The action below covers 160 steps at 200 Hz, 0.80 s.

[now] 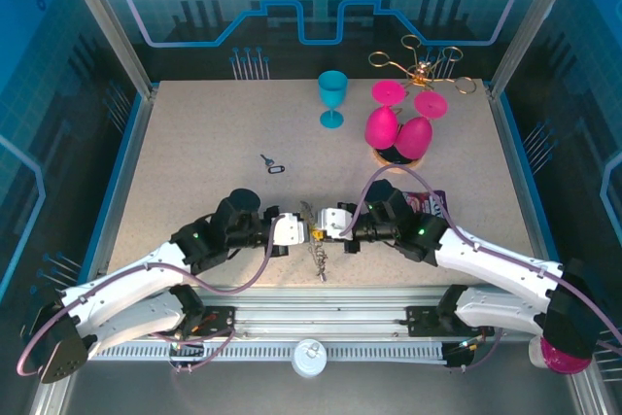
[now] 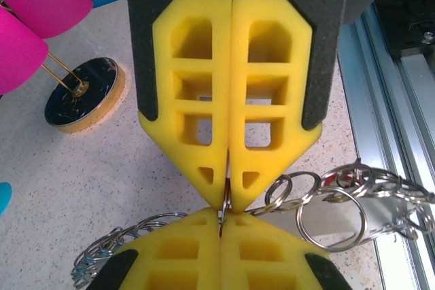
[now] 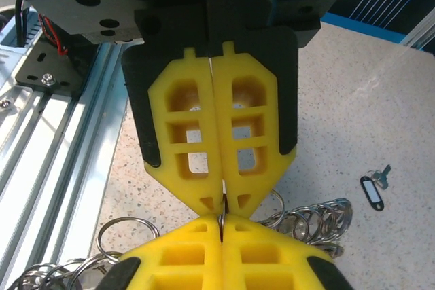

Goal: Put the keys on the keyring

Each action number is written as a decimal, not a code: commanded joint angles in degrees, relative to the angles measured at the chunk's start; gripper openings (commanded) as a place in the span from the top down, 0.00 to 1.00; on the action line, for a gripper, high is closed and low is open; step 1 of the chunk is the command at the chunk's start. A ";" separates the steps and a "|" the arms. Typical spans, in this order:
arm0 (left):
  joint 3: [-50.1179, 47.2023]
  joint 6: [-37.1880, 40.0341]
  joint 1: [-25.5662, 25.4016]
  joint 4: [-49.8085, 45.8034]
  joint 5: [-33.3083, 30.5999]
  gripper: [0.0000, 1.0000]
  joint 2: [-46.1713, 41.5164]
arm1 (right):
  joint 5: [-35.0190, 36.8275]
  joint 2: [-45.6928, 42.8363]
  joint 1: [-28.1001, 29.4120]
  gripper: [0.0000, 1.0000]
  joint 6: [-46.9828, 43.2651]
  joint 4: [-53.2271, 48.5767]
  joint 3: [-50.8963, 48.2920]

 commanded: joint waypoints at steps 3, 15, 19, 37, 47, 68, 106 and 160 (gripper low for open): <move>3.05 0.04 -0.38 2.45 2.18 1.00 -0.97 | -0.03 -0.13 0.89 1.00 -0.04 2.01 0.16; 2.53 -0.76 -0.37 2.87 1.47 0.94 -1.56 | 0.06 -0.73 0.49 1.00 0.38 2.45 -0.26; 2.14 -1.06 -0.25 3.25 1.12 0.91 -1.82 | -0.36 -0.94 0.30 1.00 0.78 2.77 -0.49; -0.63 -2.64 0.16 5.14 0.26 0.80 -3.46 | -2.76 -2.08 -1.16 1.00 3.26 4.77 -1.56; -2.67 -4.15 0.46 6.85 -0.09 0.75 -4.48 | -4.22 -2.54 -1.92 1.00 4.54 5.69 -2.08; -6.95 -8.24 0.63 11.29 -0.69 0.69 -6.40 | -7.06 -3.39 -3.07 1.00 6.90 7.71 -2.98; -12.40 -16.22 0.62 22.20 0.88 0.67 -6.73 | -10.45 -4.05 -4.34 1.00 10.01 11.15 -4.48; -13.58 -18.65 0.65 25.84 3.55 0.70 -5.35 | -12.01 -4.14 -4.56 1.00 12.37 14.44 -5.45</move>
